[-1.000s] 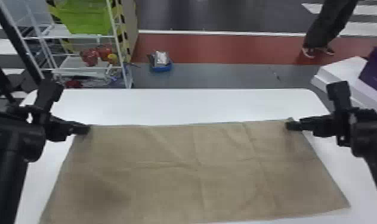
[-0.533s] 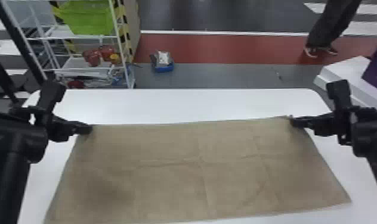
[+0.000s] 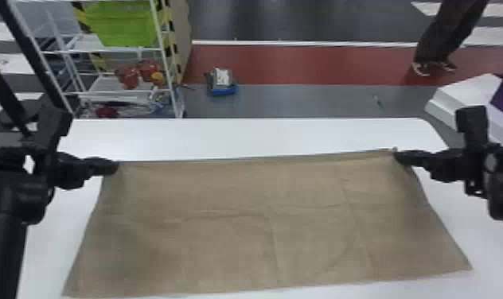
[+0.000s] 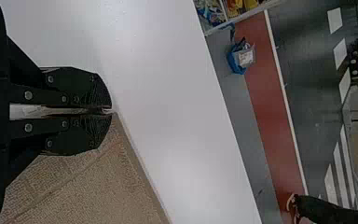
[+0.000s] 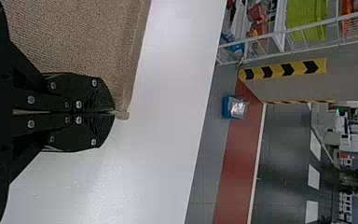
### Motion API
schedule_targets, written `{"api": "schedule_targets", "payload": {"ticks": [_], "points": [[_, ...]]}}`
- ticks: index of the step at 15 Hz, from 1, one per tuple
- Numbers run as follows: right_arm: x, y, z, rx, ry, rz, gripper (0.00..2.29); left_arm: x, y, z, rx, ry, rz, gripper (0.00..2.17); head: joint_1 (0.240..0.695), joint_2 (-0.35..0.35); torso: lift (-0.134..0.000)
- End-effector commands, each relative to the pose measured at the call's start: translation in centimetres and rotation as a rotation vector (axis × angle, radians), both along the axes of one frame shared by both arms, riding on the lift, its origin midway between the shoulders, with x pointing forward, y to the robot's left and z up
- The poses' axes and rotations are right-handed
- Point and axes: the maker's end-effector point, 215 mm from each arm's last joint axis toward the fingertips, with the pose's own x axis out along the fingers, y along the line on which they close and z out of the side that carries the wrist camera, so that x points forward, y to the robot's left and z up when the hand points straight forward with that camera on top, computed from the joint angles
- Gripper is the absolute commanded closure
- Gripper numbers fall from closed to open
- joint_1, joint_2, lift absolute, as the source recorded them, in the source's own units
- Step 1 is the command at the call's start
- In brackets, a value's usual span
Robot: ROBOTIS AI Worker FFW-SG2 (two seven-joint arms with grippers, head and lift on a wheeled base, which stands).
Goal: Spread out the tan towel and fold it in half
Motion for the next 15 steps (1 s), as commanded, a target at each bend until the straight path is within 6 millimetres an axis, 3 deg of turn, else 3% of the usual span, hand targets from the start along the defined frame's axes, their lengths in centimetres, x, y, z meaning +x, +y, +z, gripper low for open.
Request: {"api": "schedule_targets", "payload": {"ticks": [1,3,9,12,15], "points": [[-1.4,0.1,1.2,0.005,-0.034,0.032,1.43,-1.0,0.7,1.6,-0.027,-0.07,-0.008,1.07,0.695,0.005,-0.134],[-3.6,1.4,3.0,0.03,-0.075,0.098,1.43,-2.4,2.3,2.3,-0.03,-0.121,-0.008,1.07,0.695,0.01,-0.134],[-11.4,8.2,3.6,-0.033,-0.131,0.478,1.43,-4.8,3.5,1.5,-0.025,-0.197,-0.042,1.07,0.695,0.088,-0.134],[-11.9,8.7,5.8,-0.061,-0.188,0.58,1.43,-4.4,3.5,2.7,-0.027,-0.214,-0.055,1.07,0.695,0.128,-0.134],[-13.1,7.9,7.0,-0.11,-0.191,0.645,1.43,-7.0,5.5,4.5,-0.026,-0.268,-0.079,1.07,0.695,0.137,-0.134]]}}
